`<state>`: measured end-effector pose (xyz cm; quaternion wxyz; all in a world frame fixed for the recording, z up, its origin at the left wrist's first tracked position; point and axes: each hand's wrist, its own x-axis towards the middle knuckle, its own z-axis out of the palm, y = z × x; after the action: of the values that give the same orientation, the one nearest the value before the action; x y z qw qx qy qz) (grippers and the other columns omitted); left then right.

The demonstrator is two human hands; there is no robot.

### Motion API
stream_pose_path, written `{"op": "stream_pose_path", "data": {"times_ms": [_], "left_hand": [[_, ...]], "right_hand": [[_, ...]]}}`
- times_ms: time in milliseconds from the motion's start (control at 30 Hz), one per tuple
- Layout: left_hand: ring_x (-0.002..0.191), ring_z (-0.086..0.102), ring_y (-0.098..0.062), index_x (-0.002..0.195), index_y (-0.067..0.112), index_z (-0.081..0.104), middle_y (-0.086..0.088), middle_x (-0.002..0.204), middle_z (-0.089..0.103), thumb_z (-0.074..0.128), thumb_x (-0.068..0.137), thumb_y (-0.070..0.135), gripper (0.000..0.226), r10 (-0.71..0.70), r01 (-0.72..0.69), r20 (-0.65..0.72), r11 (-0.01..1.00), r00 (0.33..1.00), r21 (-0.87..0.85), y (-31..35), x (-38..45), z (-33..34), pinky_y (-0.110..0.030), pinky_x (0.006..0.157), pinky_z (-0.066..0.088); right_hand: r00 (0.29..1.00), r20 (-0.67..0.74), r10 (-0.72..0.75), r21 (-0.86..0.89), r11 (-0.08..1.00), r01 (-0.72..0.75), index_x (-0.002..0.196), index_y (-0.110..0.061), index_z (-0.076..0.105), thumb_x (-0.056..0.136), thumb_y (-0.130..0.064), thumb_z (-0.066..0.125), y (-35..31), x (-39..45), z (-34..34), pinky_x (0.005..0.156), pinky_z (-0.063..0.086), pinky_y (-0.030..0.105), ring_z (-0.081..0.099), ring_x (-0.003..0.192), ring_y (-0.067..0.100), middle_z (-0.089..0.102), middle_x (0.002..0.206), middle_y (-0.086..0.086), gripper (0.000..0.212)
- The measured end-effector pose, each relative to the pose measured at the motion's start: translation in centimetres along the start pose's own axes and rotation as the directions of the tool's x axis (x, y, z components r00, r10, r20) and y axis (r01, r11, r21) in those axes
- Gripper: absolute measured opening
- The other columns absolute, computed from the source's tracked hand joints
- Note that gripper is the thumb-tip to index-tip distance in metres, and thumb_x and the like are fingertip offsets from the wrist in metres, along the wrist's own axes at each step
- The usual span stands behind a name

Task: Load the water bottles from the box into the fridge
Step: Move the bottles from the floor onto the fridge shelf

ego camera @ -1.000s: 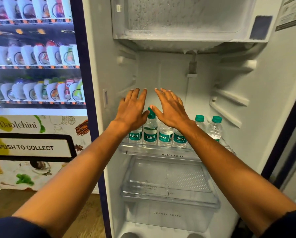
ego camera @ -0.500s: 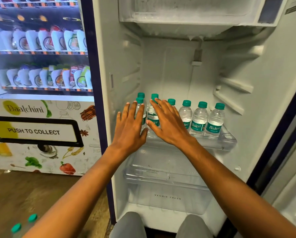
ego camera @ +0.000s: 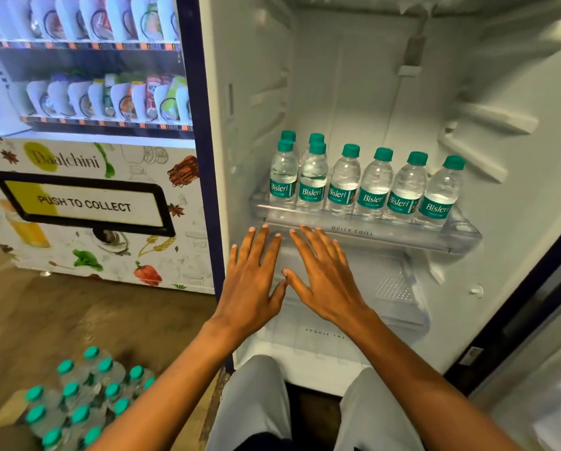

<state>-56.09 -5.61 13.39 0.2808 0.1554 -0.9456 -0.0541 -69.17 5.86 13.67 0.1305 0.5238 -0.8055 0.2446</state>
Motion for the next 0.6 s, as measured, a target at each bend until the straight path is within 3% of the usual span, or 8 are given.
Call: {"op": "stream_pose_path", "data": {"times_ms": [200,367,467,600], "left_hand": [[0.151,-0.004,-0.021,0.156,0.021,0.013,-0.002,0.164,0.004,0.052,0.096,0.041,0.074,-0.083,0.087,0.065,0.995,0.994,-0.047,-1.9,-5.8,1.4,-0.047,0.121,0.01],[0.151,-0.002,-0.021,0.155,0.02,0.018,-0.002,0.164,0.007,0.051,0.092,0.033,0.072,-0.22,0.229,0.109,0.97,0.969,-0.076,-3.6,-9.9,1.9,-0.049,0.119,0.014],[0.15,0.009,-0.027,0.153,0.016,0.025,-0.007,0.162,0.016,0.059,0.088,0.03,0.075,-0.293,0.301,0.13,0.952,0.947,-0.05,-5.2,-12.3,2.2,-0.054,0.116,0.023],[0.15,0.011,-0.028,0.153,0.017,0.023,-0.007,0.161,0.018,0.047,0.086,0.037,0.074,-0.385,0.393,0.169,0.92,0.908,-0.016,-7.6,-14.9,2.8,-0.053,0.116,0.021]], "right_hand": [[0.995,0.102,0.003,0.107,0.994,-0.014,0.154,-0.026,0.025,0.09,-0.066,0.025,-2.6,-2.2,5.1,0.118,0.022,0.053,0.02,0.149,0.03,0.025,0.161,0.004,0.075],[0.98,0.192,-0.055,0.155,0.988,0.025,0.154,-0.028,0.023,0.093,-0.059,0.036,-5.8,-3.4,9.0,0.117,0.025,0.05,0.022,0.148,0.028,0.025,0.161,0.002,0.07],[0.969,0.23,-0.094,0.177,0.983,0.053,0.154,-0.027,0.024,0.092,-0.058,0.031,-7.6,-3.8,10.9,0.116,0.028,0.046,0.025,0.147,0.027,0.026,0.16,0.003,0.07],[0.95,0.27,-0.159,0.192,0.975,0.108,0.154,-0.027,0.023,0.092,-0.052,0.045,-9.7,-4.0,13.5,0.113,0.033,0.043,0.031,0.143,0.026,0.028,0.159,0.003,0.07]]}}
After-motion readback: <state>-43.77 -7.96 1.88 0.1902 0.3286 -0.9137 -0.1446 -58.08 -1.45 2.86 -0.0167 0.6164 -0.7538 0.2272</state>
